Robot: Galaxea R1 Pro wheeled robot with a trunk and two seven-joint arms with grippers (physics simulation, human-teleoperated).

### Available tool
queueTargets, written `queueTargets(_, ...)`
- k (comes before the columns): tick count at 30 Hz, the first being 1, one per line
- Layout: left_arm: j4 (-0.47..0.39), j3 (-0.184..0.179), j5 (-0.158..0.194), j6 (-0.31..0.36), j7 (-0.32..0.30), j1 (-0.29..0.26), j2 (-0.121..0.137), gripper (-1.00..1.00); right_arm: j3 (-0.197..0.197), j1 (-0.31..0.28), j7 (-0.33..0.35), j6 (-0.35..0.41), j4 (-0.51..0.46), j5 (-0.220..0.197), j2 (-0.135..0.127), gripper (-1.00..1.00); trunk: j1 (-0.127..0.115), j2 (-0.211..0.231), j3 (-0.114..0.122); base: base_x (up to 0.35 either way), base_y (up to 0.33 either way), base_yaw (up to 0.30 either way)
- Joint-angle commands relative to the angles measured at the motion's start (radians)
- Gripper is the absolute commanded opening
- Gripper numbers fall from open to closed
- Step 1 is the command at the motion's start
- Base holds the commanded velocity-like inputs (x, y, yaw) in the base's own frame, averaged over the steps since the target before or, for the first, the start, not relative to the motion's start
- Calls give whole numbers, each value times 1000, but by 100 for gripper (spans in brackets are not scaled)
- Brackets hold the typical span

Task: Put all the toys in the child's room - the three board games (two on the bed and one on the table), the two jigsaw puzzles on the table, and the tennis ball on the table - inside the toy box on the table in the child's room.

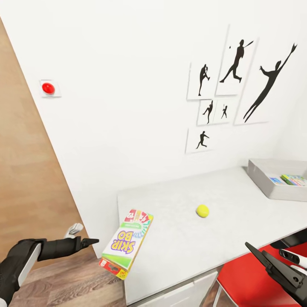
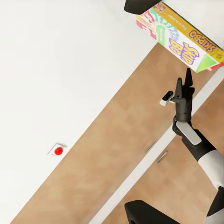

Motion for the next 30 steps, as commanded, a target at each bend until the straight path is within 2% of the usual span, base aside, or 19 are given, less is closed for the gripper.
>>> queueTargets(1, 0, -3, 2, 4, -2, -1, 0, 100, 0, 0, -1, 8, 0, -6, 0, 100, 4, -8, -4, 0, 0, 0)
queueTargets(12, 0, -11, 2, 4, -3, -1, -1, 100, 0, 1, 3, 8, -1, -6, 0, 100, 46, -85, -39, 0, 0, 0)
queueTargets(23, 0, -49, 4, 3, -6, -1, -2, 100, 0, 1, 5, 8, -1, -7, 1, 100, 46, -85, -39, 0, 0, 0)
queueTargets(30, 0, -65, 3, 0, -32, -1, -4, 100, 0, 1, 5, 8, -1, -7, 2, 100, 46, -85, -39, 0, 0, 0)
